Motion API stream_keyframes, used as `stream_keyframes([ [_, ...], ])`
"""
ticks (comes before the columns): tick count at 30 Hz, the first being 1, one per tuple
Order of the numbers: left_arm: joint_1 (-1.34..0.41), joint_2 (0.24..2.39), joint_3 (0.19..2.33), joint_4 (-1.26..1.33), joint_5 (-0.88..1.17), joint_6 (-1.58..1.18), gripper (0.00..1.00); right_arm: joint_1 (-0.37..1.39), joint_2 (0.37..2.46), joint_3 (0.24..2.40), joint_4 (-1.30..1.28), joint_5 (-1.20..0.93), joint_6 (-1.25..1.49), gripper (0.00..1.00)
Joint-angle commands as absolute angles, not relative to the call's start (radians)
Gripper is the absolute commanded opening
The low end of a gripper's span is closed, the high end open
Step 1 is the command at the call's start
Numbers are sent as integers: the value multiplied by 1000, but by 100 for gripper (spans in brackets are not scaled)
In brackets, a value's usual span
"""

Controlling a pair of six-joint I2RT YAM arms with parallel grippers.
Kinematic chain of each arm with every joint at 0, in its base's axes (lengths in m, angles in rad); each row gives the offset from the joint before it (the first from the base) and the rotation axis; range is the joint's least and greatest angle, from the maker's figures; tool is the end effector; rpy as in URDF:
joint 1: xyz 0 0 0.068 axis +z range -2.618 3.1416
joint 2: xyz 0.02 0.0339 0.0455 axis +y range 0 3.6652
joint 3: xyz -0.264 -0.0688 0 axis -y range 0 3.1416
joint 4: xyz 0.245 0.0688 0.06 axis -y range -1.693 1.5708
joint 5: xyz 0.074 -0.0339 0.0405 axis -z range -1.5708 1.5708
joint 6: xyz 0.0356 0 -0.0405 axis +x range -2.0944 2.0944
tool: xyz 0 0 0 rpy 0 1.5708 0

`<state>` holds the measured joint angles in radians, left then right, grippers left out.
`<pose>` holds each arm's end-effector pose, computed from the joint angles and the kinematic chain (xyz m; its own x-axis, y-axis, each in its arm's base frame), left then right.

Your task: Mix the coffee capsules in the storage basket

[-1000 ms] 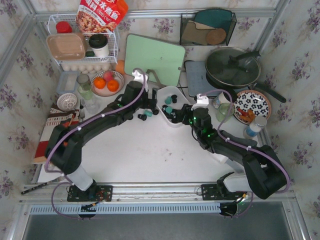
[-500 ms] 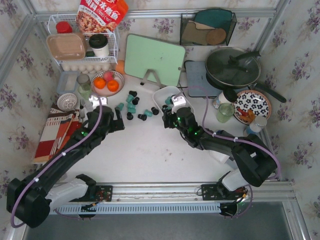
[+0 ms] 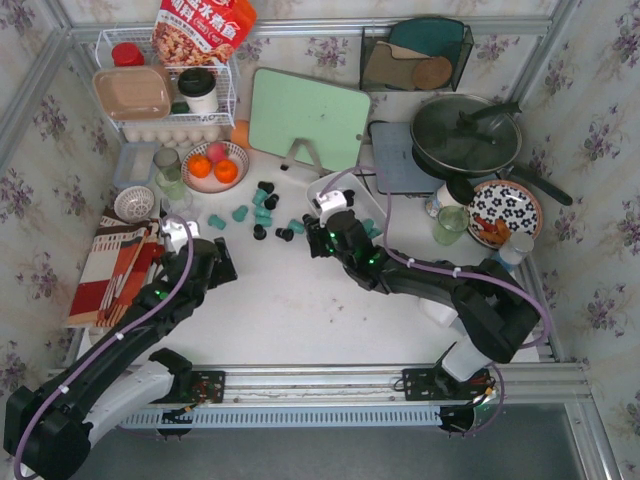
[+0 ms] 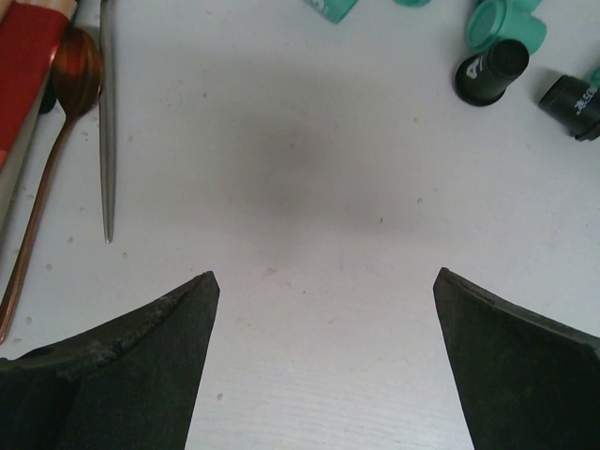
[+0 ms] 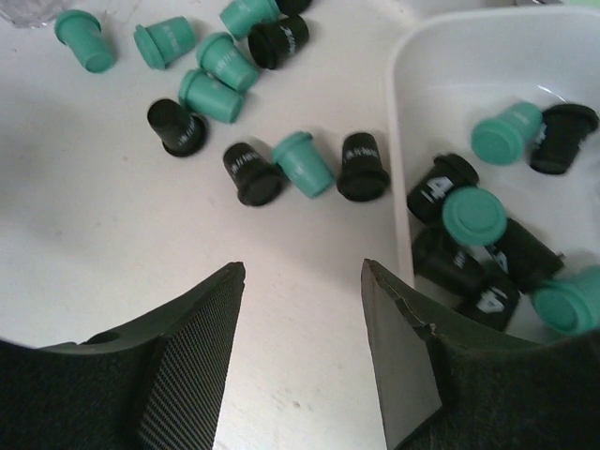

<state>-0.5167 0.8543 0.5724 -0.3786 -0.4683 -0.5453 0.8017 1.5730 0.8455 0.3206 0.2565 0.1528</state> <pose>0.1663 -0.0760 0.2372 -0.5240 -0.2346 -0.8188 -0.1647 0.9711 -0.1728 0.2451 0.2402 0.2165 -0.3532 -0.1532 -0.9229 -0.4849 0.8736 0.0405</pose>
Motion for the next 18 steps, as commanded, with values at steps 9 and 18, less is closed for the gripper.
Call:
stream_keyframes([
  [9, -515, 933, 606, -389, -400, -586, 99, 840, 1950, 1277, 98, 263, 191, 59],
  [18, -515, 972, 626, -400, -375, -594, 99, 841, 2143, 1497, -49, 265, 173, 51],
])
